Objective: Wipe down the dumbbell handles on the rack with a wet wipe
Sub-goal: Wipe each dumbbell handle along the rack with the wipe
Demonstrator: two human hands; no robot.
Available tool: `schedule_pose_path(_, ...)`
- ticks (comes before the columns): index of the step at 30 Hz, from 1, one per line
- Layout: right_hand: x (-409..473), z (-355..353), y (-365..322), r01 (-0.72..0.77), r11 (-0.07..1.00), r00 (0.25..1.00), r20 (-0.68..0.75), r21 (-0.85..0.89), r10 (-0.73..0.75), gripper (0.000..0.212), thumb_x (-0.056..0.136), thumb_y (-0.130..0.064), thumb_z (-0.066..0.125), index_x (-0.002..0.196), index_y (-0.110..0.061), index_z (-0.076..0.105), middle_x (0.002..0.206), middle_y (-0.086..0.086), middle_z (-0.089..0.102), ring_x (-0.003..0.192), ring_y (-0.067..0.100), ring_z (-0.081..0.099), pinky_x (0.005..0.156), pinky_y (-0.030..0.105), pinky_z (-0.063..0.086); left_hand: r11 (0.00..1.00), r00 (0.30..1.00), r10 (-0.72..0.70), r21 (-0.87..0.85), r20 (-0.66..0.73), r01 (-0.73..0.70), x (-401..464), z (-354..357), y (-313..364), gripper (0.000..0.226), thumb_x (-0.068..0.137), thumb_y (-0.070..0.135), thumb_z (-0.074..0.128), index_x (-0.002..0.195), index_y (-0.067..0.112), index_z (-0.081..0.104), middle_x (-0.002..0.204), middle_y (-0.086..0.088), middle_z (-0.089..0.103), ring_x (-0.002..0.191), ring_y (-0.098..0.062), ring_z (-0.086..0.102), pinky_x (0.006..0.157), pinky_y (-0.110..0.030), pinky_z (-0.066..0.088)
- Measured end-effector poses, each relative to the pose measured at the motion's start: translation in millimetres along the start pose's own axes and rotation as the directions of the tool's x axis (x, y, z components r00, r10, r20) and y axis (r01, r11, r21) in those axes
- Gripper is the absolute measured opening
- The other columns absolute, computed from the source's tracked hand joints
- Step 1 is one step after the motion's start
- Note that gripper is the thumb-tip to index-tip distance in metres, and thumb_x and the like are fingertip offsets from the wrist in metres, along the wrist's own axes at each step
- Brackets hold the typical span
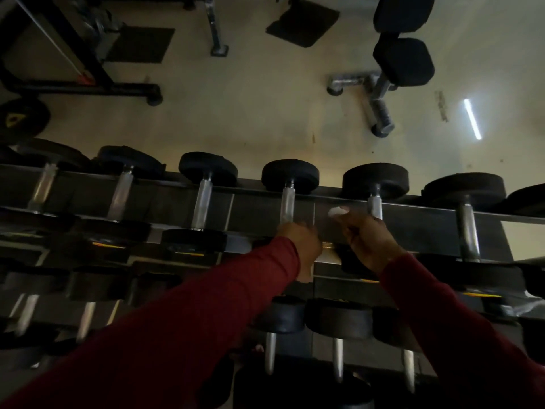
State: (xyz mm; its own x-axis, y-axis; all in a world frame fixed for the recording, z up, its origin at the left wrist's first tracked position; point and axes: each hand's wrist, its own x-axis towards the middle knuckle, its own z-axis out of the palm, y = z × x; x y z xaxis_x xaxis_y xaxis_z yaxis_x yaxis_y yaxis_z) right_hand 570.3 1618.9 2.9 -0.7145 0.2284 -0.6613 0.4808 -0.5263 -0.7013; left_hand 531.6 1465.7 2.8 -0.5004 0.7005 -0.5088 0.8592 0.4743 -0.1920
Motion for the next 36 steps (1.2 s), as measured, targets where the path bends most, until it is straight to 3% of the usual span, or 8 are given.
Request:
schedule_pose_path(7, -2, -14, -5, -0.003, 0.965, 1.000, -0.014, 0.263, 0.008, 0.029, 0.093, -0.010, 0.064, 0.121, -0.011, 0.058, 0.118, 0.012, 0.071, 0.107, 0.022, 0.070, 0.098, 0.034, 0.053, 0.989, 0.945, -0.031, 0.144, 0.327, -0.018, 28, -27, 27, 0.039, 0.097, 0.012, 0.053, 0.135, 0.003, 0.049, 0.135, -0.024, 0.051, 0.120, -0.046, 0.052, 0.079, -0.056, 0.050)
schedule_pose_path(14, -2, -16, -4, -0.025, 0.986, 0.990, 0.141, 0.167, 0.002, 0.019, 0.097, -0.022, 0.059, 0.113, -0.015, 0.065, 0.104, 0.004, 0.068, 0.097, 0.020, 0.061, 0.092, 0.036, 0.045, 0.994, 0.999, 0.005, 0.106, 0.052, -0.011, 2, -7, 10, 0.027, 0.090, 0.005, 0.057, 0.117, 0.005, 0.062, 0.122, -0.017, 0.060, 0.112, -0.038, 0.055, 0.087, -0.053, 0.051)
schedule_pose_path(17, 3, -14, 0, -0.020, 0.990, 0.990, 0.138, 0.138, 0.001, 0.031, 0.094, -0.018, 0.062, 0.125, -0.012, 0.061, 0.116, 0.009, 0.067, 0.104, 0.022, 0.061, 0.097, 0.038, 0.048, 0.996, 0.992, 0.066, 0.061, -0.108, -0.059, -9, 8, -5, 0.043, 0.085, 0.032, 0.068, 0.121, 0.010, 0.059, 0.122, -0.010, 0.057, 0.111, -0.028, 0.054, 0.085, -0.040, 0.049)
schedule_pose_path(24, 8, -5, 5, 0.014, 0.999, 0.991, 0.134, 0.049, -0.020, 0.028, 0.096, -0.007, 0.057, 0.120, -0.018, 0.066, 0.118, 0.007, 0.070, 0.108, 0.023, 0.069, 0.093, 0.038, 0.056, 0.926, 0.950, -0.189, -0.369, -0.250, 0.087, -24, 43, -4, 0.062, 0.077, 0.053, 0.070, 0.127, 0.022, 0.051, 0.138, 0.000, 0.045, 0.128, -0.020, 0.039, 0.102, -0.041, 0.041)
schedule_pose_path(27, 16, -3, 6, -0.032, 0.999, 0.993, 0.115, 0.035, 0.027, 0.025, 0.094, -0.006, 0.058, 0.117, -0.012, 0.068, 0.118, 0.010, 0.071, 0.108, 0.023, 0.069, 0.095, 0.036, 0.055, 0.639, 0.874, -0.438, -0.756, -0.211, 0.138, -27, 45, -6, 0.041, 0.071, 0.060, 0.064, 0.101, 0.034, 0.060, 0.112, 0.014, 0.055, 0.108, -0.009, 0.048, 0.093, -0.034, 0.045)
schedule_pose_path(29, 22, 1, 4, -0.055, 0.998, 0.990, 0.129, 0.042, 0.049, 0.024, 0.093, -0.009, 0.060, 0.115, -0.010, 0.068, 0.116, 0.010, 0.072, 0.108, 0.024, 0.069, 0.096, 0.036, 0.054, 0.119, 0.726, -0.687, -0.991, -0.036, 0.064, -23, 47, -8, 0.024, 0.075, 0.053, 0.059, 0.084, 0.031, 0.062, 0.092, 0.013, 0.060, 0.091, -0.009, 0.057, 0.083, -0.039, 0.053)
schedule_pose_path(32, 34, 16, 7, 0.020, 0.989, 0.985, 0.172, -0.144, 0.005, 0.022, 0.092, -0.012, 0.063, 0.113, -0.014, 0.069, 0.114, 0.009, 0.073, 0.102, 0.020, 0.071, 0.088, 0.034, 0.055, -0.519, 0.384, -0.806, -0.850, 0.451, -0.091, 0, 45, -17, 0.027, 0.087, 0.040, 0.058, 0.065, 0.024, 0.056, 0.075, 0.002, 0.061, 0.077, -0.019, 0.060, 0.083, -0.051, 0.053)
schedule_pose_path(36, 59, 44, 16, 0.227, 0.674, 0.973, 0.134, -0.703, -0.188, 0.021, 0.093, -0.025, 0.066, 0.113, -0.023, 0.070, 0.109, -0.001, 0.070, 0.100, 0.011, 0.066, 0.094, 0.035, 0.054, -0.611, 0.200, -0.762, -0.786, 0.616, 0.094, 22, 55, -24, 0.048, 0.080, 0.063, 0.034, 0.079, 0.024, 0.062, 0.095, -0.006, 0.067, 0.093, -0.026, 0.061, 0.090, -0.046, 0.050)
